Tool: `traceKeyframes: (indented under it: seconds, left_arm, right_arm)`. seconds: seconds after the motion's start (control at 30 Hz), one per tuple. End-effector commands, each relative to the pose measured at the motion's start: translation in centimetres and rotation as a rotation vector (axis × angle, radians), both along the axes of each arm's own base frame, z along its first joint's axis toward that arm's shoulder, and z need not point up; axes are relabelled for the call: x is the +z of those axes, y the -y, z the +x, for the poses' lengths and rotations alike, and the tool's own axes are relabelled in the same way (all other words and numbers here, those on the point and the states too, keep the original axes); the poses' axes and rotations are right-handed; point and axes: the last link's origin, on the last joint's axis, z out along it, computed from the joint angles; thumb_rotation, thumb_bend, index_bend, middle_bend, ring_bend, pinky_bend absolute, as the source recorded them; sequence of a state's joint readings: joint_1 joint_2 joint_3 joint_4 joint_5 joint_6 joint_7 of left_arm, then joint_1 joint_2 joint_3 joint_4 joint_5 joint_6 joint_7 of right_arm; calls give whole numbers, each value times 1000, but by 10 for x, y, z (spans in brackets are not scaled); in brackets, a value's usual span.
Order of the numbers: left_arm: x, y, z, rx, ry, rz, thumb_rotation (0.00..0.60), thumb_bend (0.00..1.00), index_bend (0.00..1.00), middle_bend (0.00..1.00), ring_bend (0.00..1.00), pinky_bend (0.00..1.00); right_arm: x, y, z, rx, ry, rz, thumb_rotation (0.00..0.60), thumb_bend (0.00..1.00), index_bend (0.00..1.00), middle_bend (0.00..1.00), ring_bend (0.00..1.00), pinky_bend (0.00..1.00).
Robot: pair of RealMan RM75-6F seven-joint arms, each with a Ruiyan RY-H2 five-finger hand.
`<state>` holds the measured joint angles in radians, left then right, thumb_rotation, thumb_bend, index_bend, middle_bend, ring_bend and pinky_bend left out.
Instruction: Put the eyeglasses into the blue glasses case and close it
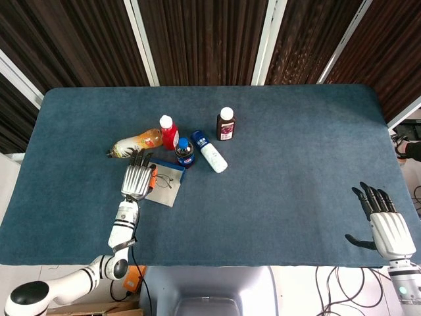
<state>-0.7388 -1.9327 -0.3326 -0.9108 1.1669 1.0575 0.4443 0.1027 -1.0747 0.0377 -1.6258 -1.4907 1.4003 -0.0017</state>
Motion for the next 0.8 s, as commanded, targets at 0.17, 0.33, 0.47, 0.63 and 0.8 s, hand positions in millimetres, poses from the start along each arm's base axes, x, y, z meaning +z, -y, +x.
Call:
traceKeyframes:
  seconds: [0.17, 0.33, 0.47, 0.63, 0.8]
  left_arm:
    - [-11, -14, 3, 9, 5, -8, 600, 539, 670, 145, 36, 79]
    - [-14, -17, 4, 4, 5, -8, 600, 539, 669, 145, 35, 78]
    - [-17, -19, 6, -3, 13, -1, 600, 530, 670, 145, 35, 79]
    - [-19, -24, 5, 6, -7, 6, 600, 519, 670, 145, 36, 79]
    - [-20, -28, 0, 20, -17, 9, 600, 508, 662, 145, 36, 79]
  right_arm:
    - [1, 1, -1, -9, -1, -1, 600, 82, 0, 0, 0, 0]
    - [1, 2, -2, -12, -2, -1, 600, 82, 0, 0, 0, 0]
    - [1, 1, -1, -13, -1, -2, 600, 79, 0, 0, 0, 0]
    - [2, 1, -2, -13, 3, -4, 600, 82, 0, 0, 0, 0]
    - [3, 1, -2, -13, 7, -6, 600, 80, 0, 0, 0, 0]
